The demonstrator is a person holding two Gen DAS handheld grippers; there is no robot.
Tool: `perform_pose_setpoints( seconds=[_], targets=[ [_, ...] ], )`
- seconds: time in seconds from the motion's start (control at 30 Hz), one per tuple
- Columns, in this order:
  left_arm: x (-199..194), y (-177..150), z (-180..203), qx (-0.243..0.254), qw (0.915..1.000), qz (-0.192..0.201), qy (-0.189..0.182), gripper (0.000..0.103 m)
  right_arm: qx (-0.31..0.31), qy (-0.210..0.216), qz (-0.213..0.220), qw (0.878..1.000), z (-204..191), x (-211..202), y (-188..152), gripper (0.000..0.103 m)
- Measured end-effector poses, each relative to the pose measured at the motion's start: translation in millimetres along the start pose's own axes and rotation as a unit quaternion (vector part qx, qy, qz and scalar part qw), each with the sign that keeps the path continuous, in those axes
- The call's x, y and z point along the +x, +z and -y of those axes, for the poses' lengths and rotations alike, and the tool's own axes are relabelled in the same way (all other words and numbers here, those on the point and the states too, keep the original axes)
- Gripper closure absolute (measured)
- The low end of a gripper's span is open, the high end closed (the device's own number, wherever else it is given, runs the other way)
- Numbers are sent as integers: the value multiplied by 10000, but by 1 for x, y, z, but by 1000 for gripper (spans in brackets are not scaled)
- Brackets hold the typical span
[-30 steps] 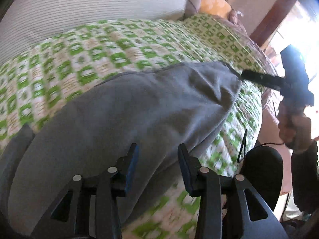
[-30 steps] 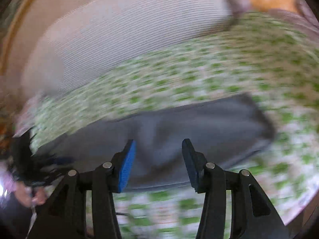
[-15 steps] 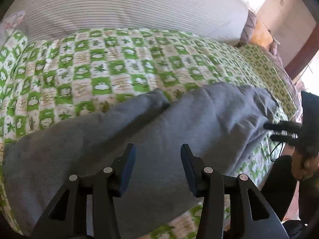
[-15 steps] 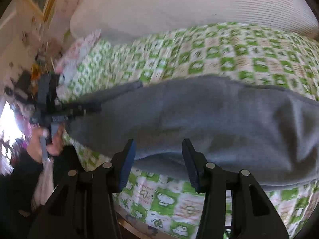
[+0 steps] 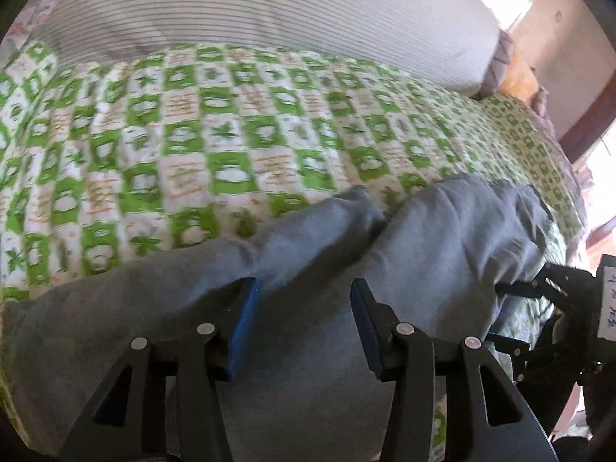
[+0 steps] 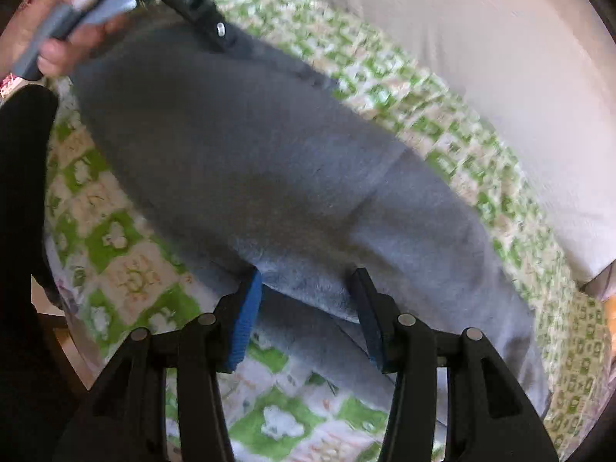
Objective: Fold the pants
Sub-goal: 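Grasp the folded leg edge with the left gripper while the right gripper grasps the fabric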
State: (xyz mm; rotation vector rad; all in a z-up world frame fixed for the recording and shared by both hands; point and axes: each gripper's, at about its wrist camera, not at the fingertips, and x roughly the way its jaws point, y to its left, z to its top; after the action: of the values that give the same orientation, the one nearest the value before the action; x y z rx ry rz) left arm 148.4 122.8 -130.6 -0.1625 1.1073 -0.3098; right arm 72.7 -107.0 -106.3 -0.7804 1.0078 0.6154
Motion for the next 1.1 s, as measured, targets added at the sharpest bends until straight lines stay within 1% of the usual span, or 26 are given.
perform_pose_setpoints(
  seconds=[0.03,0.07,0.13,0.17,0.2,0.23,0.27,0.3,0.33,0.4,0.43,0.5,0.53,0.6,0.67,0.77,0.8,0.83,0.87,0.9,0.93,0.97,1.0,1.03,1.07,1.1],
  targets=[
    [-4,-1,-2,-28,10000,36,-15,54,122,102,16,9999,5,1,0,83],
    [-13,-3,-7,-74,9999,112,23,54,303,230,37,9993,13,1,-1,90],
    [-40,-13,-16,-162,9993,315,83,54,662,601,122,9959,28,-8,-2,90],
    [-51,-18,-21,-228,9989,392,96,51,844,944,233,9917,36,-17,-3,90],
    [-64,-26,-28,-315,9983,476,126,43,1035,1242,267,9865,38,-19,2,89],
    [-79,-36,-36,-442,9971,589,190,39,1240,1590,253,9791,44,-22,4,82],
    [-94,-49,-47,-635,9950,699,312,36,1459,1937,255,9698,51,-24,7,72],
    [-104,-59,-55,-796,9931,756,413,36,1725,2198,418,9593,58,-27,13,67],
    [-115,-72,-66,-991,9906,808,488,36,1906,2359,598,9510,64,-29,19,57],
    [-131,-98,-88,-1385,9846,858,626,36,2264,2624,884,9338,75,-25,39,56],
    [-134,-107,-96,-1513,9824,854,685,36,2425,2661,938,9282,78,-20,52,56],
    [-135,-121,-110,-1709,9796,774,724,36,2685,2635,1017,9209,82,-3,80,56],
    [-132,-130,-119,-1816,9777,699,794,36,2832,2604,967,9179,85,8,94,56],
    [-128,-138,-127,-1935,9753,627,867,36,3077,2620,751,9116,87,34,117,56],
    [-125,-142,-131,-1993,9741,638,854,36,3147,2607,473,9114,85,59,135,56],
    [-117,-143,-137,-2068,9729,631,819,35,3123,2628,-70,9129,78,88,145,56],
    [-111,-143,-139,-2082,9732,567,797,32,3127,2685,-95,9111,75,95,149,55],
    [-108,-144,-140,-2057,9742,516,775,31,3098,2745,-56,9103,72,100,153,57],
    [-103,-145,-142,-2011,9755,447,772,31,3061,2717,-13,9124,70,101,155,67],
    [-100,-145,-141,-1971,9762,416,799,32,3023,2620,14,9165,69,102,157,74],
    [-100,-146,-139,-1864,9782,441,800,34,3000,2530,6,9198,68,103,157,90],
    [-101,-145,-137,-1792,9795,502,775,47,3014,2503,18,9201,70,103,158,92],
    [-104,-143,-136,-1738,9804,565,743,67,3052,2566,133,9170,76,99,158,94],
    [-109,-141,-136,-1715,9809,652,649,68,3053,2562,278,9167,82,94,160,96],
    [-113,-140,-137,-1732,9804,738,589,73,3060,2537,425,9166,86,88,164,96],
    [-115,-138,-139,-1761,9796,798,540,73,3167,2537,619,9119,94,81,168,96]
  ],
)
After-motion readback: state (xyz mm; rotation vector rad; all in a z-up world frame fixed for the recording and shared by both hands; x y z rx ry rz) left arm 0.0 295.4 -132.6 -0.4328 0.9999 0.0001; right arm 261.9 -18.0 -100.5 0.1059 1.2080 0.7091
